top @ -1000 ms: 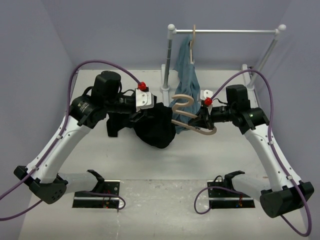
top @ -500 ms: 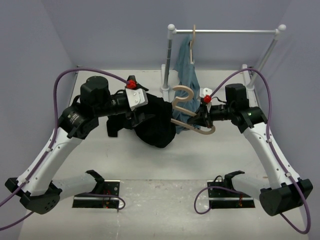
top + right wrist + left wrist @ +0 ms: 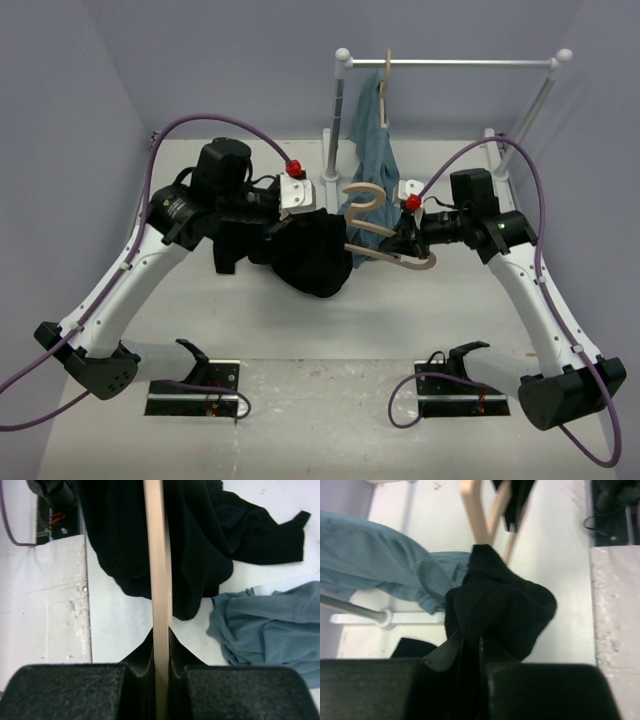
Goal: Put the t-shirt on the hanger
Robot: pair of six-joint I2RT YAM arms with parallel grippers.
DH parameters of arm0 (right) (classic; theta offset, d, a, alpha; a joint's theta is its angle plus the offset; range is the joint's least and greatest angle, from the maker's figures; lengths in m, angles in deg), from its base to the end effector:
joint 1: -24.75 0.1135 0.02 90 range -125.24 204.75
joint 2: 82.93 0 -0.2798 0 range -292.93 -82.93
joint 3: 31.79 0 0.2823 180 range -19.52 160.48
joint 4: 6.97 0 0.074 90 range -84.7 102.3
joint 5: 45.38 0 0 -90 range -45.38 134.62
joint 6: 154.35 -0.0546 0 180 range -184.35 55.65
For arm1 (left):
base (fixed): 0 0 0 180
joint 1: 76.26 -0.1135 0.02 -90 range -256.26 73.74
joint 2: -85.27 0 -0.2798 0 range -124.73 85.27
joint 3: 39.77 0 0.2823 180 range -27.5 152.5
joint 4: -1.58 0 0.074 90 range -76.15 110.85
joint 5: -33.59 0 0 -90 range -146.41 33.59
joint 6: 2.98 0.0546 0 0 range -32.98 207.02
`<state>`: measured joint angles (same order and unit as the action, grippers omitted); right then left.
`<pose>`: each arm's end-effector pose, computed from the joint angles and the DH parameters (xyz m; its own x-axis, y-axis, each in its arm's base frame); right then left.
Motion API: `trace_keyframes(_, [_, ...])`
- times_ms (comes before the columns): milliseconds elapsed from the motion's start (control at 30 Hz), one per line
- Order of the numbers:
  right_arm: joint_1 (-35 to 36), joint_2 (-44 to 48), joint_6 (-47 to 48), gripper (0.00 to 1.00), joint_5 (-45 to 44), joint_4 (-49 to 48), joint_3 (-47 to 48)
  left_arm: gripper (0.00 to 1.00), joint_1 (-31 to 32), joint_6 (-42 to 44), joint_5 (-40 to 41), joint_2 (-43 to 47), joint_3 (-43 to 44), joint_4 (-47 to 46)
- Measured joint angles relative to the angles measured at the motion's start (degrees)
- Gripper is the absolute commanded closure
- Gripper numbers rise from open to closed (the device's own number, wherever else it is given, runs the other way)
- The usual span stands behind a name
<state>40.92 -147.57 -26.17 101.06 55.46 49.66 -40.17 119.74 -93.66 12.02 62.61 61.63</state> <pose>0.2210 0.1114 0.3735 -0.0984 -0.3843 -0.9179 -0.9854 0.1667 0.0358 0.2122 -0.1956 0.4585 0.1309 0.4370 -0.8899 0.9720 0.1202 0.2020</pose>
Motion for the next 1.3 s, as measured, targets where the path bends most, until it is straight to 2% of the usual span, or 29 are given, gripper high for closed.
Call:
trace_keyframes(233, [0.06, 0.13, 0.81, 1.0, -0.33, -0.23, 0.14, 1.0, -0.07, 1.67, -3.43, -0.29, 1.18, 3.3])
trace_keyframes(300, [0.06, 1.04, -0.9, 0.67, -0.05, -2.77, -1.16, 1.0, -0.11, 2.13, -3.9, -0.27, 1.18, 3.14])
trace_keyframes(367, [0.02, 2.92, -5.59, 0.4, -0.11, -8.4, -3.89, 1.0, -0.18, 1.87, -4.24, -0.11, 0.82, 2.88])
trace_keyframes(433, [-0.06, 4.93, -10.92, 0.05, -1.14, -14.7, -5.72, 1.0, 0.09, 1.22, -4.34, 0.18, -0.38, 2.64])
trace_keyframes(467, [-0.02, 6.25, -14.17, 0.01, -3.27, -17.73, -6.6, 1.0, 0.28, 0.72, -4.03, 0.35, -1.2, 2.25])
trace_keyframes(533, [-0.06, 9.48, -20.97, 0.01, -9.47, -22.5, -8.24, 1.0, 0.32, -0.47, -2.84, 0.97, -2.95, 1.67])
trace_keyframes(700, [-0.61, 19.9, -43.83, 0.01, -32.27, -30.74, -13.85, 1.0, 0.32, -6.81, 4.96, 7.19, -11.38, -4.43])
trace_keyframes(800, [-0.81, 28.22, -55.32, 0.16, -38.77, -35.67, -22.49, 1.0, 0.31, -11.04, 9.08, 14.87, -18.16, -9.32])
trace_keyframes(867, [-0.81, 32.64, -63.91, 0.24, -39.67, -39.87, -28.78, 1.0, 0.32, -13.89, 10.81, 20.14, -21.31, -11.76])
trace_keyframes(900, [-0.72, 33.84, -69.06, 0.25, -38.87, -44.21, -32.59, 1.0, 0.32, -15.46, 11.44, 22.94, -22.99, -13.86])
trace_keyframes(967, [0.41, 33.25, -76.89, 0.25, -36.95, -52.86, -39.24, 1.0, 0.31, -18.4, 12.45, 26.85, -25.13, -16.75])
trace_keyframes(1033, [5.31, 28.78, -82.38, 0.25, -36.96, -58.22, -43.57, 1.0, 0.32, -21.56, 12.97, 29.31, -26.34, -19.48])
trace_keyframes(1133, [17.03, 18.35, -86.17, 0.27, -38.91, -63.14, -43.51, 1.0, 0.32, -25.04, 12.78, 29.4, -26.91, -22.28])
trace_keyframes(1300, [26.89, 10.79, -89.12, 0.26, -44.87, -72.34, -41.21, 1.0, 0.32, -29.86, 12.4, 28.2, -29.03, -24.98])
